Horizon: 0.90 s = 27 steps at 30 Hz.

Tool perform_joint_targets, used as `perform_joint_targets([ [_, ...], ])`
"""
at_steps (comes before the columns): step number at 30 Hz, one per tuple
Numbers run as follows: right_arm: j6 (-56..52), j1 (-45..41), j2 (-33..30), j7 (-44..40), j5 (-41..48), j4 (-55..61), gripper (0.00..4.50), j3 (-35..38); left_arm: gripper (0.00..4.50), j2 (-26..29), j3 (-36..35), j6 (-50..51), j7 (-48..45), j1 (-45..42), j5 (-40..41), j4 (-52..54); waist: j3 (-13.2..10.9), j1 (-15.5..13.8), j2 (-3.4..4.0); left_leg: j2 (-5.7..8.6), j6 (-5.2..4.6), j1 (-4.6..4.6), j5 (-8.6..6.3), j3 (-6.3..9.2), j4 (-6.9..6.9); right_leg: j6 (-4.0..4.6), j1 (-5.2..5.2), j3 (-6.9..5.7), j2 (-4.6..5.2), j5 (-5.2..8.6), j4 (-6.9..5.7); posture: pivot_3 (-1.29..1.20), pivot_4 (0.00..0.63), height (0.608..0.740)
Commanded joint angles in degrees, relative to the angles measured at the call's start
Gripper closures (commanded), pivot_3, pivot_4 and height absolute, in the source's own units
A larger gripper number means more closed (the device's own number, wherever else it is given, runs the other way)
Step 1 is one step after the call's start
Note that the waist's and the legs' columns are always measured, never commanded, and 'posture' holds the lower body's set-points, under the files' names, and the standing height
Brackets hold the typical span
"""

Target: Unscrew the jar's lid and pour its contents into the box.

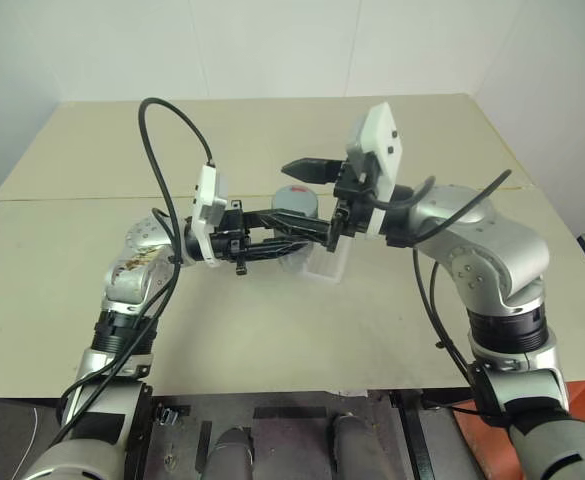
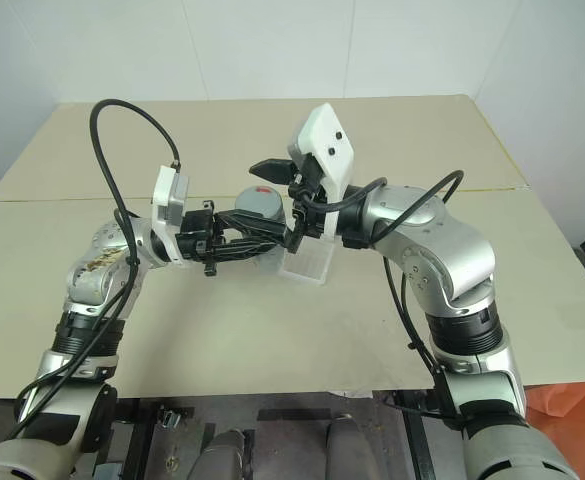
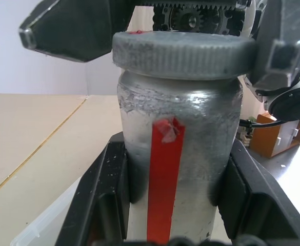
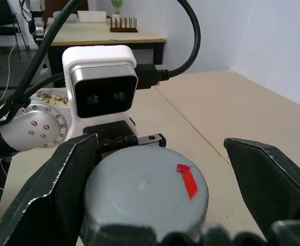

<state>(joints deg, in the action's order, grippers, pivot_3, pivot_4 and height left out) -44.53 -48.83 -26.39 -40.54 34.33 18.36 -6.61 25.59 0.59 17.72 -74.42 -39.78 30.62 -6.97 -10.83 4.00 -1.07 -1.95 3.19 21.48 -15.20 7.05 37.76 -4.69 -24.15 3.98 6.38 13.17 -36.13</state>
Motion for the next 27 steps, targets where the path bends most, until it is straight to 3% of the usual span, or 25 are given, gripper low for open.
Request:
perform_joint_targets([
  [1,1.2,0.1,-1.5,-0.3,-0.2,0.7,0.03,3.0,2.62,0.9,-1.0,0.1,-0.2,0.3,1.3,3.0,0.0,0.0,0.00,0.00,0.00,0.00,0.00,0.00,0.00,0.00,0.00,0.00,0.00,0.00,0.00,0.00,0.150,0.740],
  [27,0.3,7.8,-9.9,-4.5,5.8,7.1,0.03,9.8,2.62,2.4,-1.5,1.0,-0.2,1.4,2.1,4.2,0.0,0.0,0.00,0.00,0.00,0.00,0.00,-0.01,0.00,0.00,0.01,0.00,0.00,0.00,0.01,0.00,0.150,0.740],
])
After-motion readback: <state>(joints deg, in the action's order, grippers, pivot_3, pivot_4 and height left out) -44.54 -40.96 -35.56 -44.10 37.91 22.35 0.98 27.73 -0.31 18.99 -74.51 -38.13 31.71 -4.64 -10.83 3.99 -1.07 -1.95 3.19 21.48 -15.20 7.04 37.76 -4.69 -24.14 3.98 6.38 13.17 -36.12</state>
